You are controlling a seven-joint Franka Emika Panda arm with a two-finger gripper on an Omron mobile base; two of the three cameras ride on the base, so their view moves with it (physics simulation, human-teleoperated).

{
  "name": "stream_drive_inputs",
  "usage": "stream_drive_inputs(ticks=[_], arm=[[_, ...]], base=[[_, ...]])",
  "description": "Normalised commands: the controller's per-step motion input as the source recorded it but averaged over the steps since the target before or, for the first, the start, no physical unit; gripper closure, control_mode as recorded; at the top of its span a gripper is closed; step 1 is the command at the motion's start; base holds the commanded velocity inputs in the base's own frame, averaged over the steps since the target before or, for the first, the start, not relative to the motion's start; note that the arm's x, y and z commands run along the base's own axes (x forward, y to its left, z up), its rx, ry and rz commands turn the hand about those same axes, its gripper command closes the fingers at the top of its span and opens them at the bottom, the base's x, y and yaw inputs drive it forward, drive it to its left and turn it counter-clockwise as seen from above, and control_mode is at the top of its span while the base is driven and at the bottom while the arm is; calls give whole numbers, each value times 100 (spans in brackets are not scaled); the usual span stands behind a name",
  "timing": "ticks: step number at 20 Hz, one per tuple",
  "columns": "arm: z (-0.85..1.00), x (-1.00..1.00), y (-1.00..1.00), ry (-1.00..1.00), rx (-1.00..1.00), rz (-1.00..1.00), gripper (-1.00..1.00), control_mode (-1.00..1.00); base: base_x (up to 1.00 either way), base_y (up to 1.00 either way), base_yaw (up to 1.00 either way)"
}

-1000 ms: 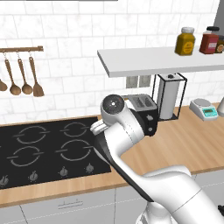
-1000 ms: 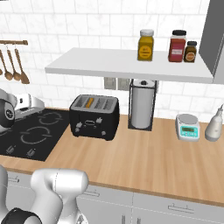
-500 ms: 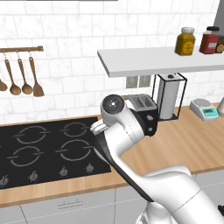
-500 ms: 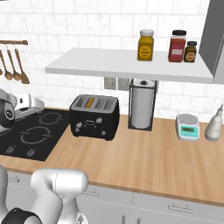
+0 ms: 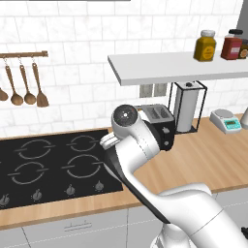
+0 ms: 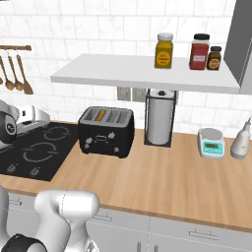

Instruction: Start the toaster. Once the lever pops up, take the bread to the plate on the dining counter.

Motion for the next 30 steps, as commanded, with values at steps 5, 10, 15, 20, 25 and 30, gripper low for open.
stream_drive_inputs(ticks=[5, 10, 15, 20, 25, 30], arm=[[0, 0, 0, 0, 0, 0, -100, -100], [0, 0, 0, 0, 0, 0, -100, -100], [0, 0, 0, 0, 0, 0, -100, -100], [0, 0, 0, 0, 0, 0, -100, -100], [0, 0, 0, 0, 0, 0, -100, -100], [0, 0, 0, 0, 0, 0, -100, -100]], base=[[0, 0, 0], [0, 0, 0], [0, 0, 0], [0, 0, 0], [0, 0, 0], [0, 0, 0]])
